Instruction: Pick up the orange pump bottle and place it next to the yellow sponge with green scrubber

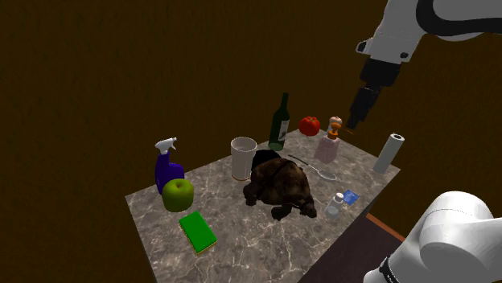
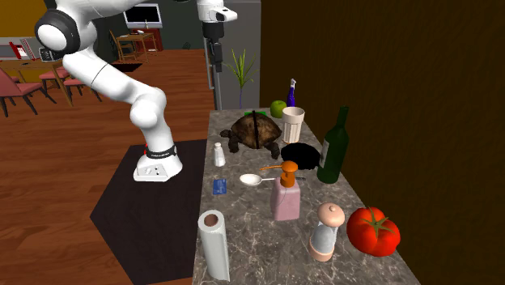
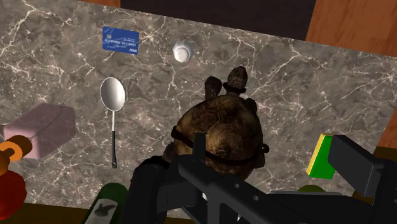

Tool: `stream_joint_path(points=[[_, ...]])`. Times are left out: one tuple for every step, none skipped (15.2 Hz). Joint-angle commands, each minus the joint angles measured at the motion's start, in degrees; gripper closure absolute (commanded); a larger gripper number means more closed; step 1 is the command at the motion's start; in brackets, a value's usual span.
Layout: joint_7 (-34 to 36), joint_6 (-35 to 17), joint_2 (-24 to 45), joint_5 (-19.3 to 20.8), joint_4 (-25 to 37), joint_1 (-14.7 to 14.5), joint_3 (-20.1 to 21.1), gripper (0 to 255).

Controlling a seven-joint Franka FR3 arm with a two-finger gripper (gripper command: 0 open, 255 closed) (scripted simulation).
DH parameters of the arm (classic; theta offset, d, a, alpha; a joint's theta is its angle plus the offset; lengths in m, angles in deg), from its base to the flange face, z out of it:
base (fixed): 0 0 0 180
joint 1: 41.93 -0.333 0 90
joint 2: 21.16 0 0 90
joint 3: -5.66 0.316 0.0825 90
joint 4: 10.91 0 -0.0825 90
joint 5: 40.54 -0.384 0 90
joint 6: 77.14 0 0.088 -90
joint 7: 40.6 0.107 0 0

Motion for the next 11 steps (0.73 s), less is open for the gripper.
stream_joint_path(points=[[0.0, 0.0, 0.0, 0.0, 0.0, 0.0, 0.0, 0], [-1.14, -0.86, 0.96, 0.69, -0.1, 0.28, -1.13, 0], [-2.27, -1.72, 1.99, 1.34, -0.13, 0.56, -2.26, 0], [-3.39, -2.59, 3.07, 1.97, -0.1, 0.83, -3.38, 0], [-4.51, -3.46, 4.22, 2.56, 0.0, 1.08, -4.5, 0], [-5.63, -4.33, 5.43, 3.11, 0.17, 1.32, -5.62, 0], [-6.74, -5.2, 6.7, 3.63, 0.4, 1.54, -6.74, 0], [-7.85, -6.06, 8.02, 4.1, 0.7, 1.75, -7.86, 0], [-8.97, -6.92, 9.4, 4.51, 1.06, 1.95, -8.96, 0], [-10.08, -7.76, 10.84, 4.89, 1.49, 2.13, -10.08, 0], [-11.2, -8.59, 12.33, 5.21, 1.99, 2.29, -11.18, 0]])
